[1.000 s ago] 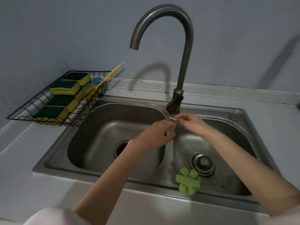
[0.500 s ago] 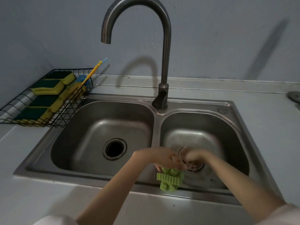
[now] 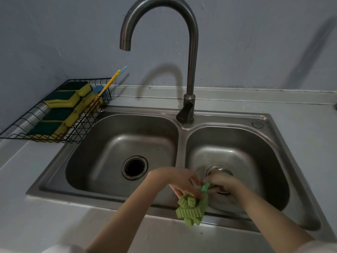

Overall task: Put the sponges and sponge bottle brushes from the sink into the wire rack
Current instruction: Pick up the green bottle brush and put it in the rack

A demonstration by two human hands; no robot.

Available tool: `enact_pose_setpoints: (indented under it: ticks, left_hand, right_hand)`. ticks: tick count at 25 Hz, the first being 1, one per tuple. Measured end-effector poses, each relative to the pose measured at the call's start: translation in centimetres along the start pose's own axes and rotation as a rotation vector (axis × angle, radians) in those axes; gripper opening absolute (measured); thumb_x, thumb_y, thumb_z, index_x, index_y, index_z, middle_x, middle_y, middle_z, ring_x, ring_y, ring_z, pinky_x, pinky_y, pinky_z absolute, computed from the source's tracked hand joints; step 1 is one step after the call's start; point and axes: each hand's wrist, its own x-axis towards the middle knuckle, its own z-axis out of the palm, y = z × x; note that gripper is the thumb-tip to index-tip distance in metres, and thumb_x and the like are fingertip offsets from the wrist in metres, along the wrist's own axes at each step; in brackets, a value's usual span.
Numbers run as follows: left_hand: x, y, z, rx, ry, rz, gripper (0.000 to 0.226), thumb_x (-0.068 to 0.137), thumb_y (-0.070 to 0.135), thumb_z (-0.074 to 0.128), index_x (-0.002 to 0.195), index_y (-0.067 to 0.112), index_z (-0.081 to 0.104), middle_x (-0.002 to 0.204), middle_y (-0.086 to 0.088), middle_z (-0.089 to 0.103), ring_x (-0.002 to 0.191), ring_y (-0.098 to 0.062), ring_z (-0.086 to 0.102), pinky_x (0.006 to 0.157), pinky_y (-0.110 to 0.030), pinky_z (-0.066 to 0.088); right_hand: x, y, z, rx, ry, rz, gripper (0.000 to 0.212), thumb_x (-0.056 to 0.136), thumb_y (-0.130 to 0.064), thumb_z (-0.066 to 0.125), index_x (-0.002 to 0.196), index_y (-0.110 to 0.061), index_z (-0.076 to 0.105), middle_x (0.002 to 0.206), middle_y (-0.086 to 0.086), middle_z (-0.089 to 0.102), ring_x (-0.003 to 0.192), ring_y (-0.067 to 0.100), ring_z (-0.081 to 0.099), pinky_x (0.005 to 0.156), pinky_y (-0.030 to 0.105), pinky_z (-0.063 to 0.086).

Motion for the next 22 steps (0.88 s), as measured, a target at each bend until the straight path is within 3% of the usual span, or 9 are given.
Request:
enact_pose_setpoints:
  ticks: [1,3,5,8,12,14,16,18,22]
  left_hand:
    - [-0.2,-0.2,0.0,-0.011,0.002,-0.002,0.055,0.082,0.028,0.062,0.129,0.01,0.04,0.134,-0.013,0.05,0.108,-0.031,0.061,0.068,-0.017,0.055]
    - [-0.7,-0.4,-0.2,-0.016,0.023,0.003,0.061,0.081,0.026,0.063,0.132,0.008,0.034,0.136,-0.014,0.047,0.108,-0.03,0.061,0.06,-0.011,0.053]
    - [-1.4,-0.3,-0.7,0.035,0.068,0.014,0.064,0.082,0.027,0.062,0.135,0.009,0.03,0.137,-0.011,0.045,0.109,-0.027,0.06,0.066,-0.014,0.051]
    - [-2.5,-0.9,-1.5,0.136,0.161,0.04,0.061,0.082,0.033,0.06,0.133,0.014,0.034,0.135,-0.006,0.047,0.112,-0.024,0.056,0.087,-0.027,0.043]
    - [-3.8,-2.7,-2.6,0.146,0.286,0.077,0.056,0.082,0.029,0.059,0.131,0.017,0.035,0.133,-0.006,0.048,0.114,-0.022,0.05,0.094,-0.031,0.041]
    - [-4.6,-3.9,-3.0,0.112,0.354,0.092,0.054,0.083,0.025,0.058,0.132,0.018,0.034,0.133,-0.006,0.047,0.109,-0.02,0.049,0.09,-0.03,0.041]
    - [-5.4,-5.4,-3.5,0.065,0.42,0.1,0.053,0.084,0.022,0.057,0.132,0.019,0.035,0.134,-0.006,0.047,0.107,-0.018,0.048,0.088,-0.028,0.041]
    - [-6.1,-7.1,-3.8,0.026,0.498,0.082,0.053,0.084,0.019,0.056,0.132,0.019,0.035,0.134,-0.007,0.048,0.113,-0.021,0.049,0.092,-0.029,0.042]
    - [-7.8,-10.4,-4.6,-0.006,0.636,0.023,0.053,0.083,0.019,0.057,0.132,0.013,0.037,0.135,-0.011,0.049,0.121,-0.025,0.048,0.099,-0.032,0.04]
  right_hand:
    - [-0.7,-0.6,-0.2,0.082,0.026,-0.037,0.008,0.083,0.008,0.05,0.085,0.004,0.057,0.059,0.009,0.055,0.05,0.013,0.055,0.056,0.027,0.054]
    - [-1.3,-1.8,-0.9,0.206,0.1,-0.079,0.047,0.083,0.008,0.053,0.127,0.002,0.039,0.077,0.012,0.055,0.06,0.016,0.056,0.06,0.029,0.055]
    - [-1.6,-2.8,-1.3,0.302,0.168,-0.136,0.062,0.082,0.007,0.056,0.136,-0.006,0.028,0.08,0.012,0.053,0.05,0.015,0.06,0.055,0.028,0.056]
    - [-2.2,-4.4,-1.4,0.388,0.257,-0.24,0.057,0.084,0.003,0.055,0.133,-0.009,0.028,0.074,0.01,0.052,0.038,0.013,0.058,0.034,0.018,0.048]
    - [-2.8,-5.7,-1.1,0.63,0.223,-0.375,0.053,0.085,-0.002,0.058,0.131,-0.003,0.033,0.086,0.011,0.058,0.067,0.019,0.06,0.046,0.02,0.057]
    - [-3.3,-6.5,-0.1,0.673,0.199,-0.417,0.034,0.086,-0.005,0.058,0.117,0.0,0.046,0.092,0.016,0.059,0.071,0.018,0.061,0.048,0.019,0.057]
    - [-3.5,-7.5,1.2,0.685,0.184,-0.455,0.005,0.087,-0.007,0.057,0.091,-0.005,0.054,0.084,0.015,0.058,0.065,0.015,0.062,0.048,0.018,0.057]
    - [-3.7,-8.6,2.8,0.726,0.174,-0.495,0.011,0.089,-0.008,0.054,0.078,-0.009,0.053,0.074,0.009,0.056,0.062,0.014,0.061,0.052,0.018,0.058]
    - [-3.6,-10.6,6.4,0.785,0.128,-0.544,0.013,0.09,-0.009,0.052,0.077,-0.01,0.054,0.072,0.007,0.056,0.063,0.012,0.06,0.071,0.027,0.059]
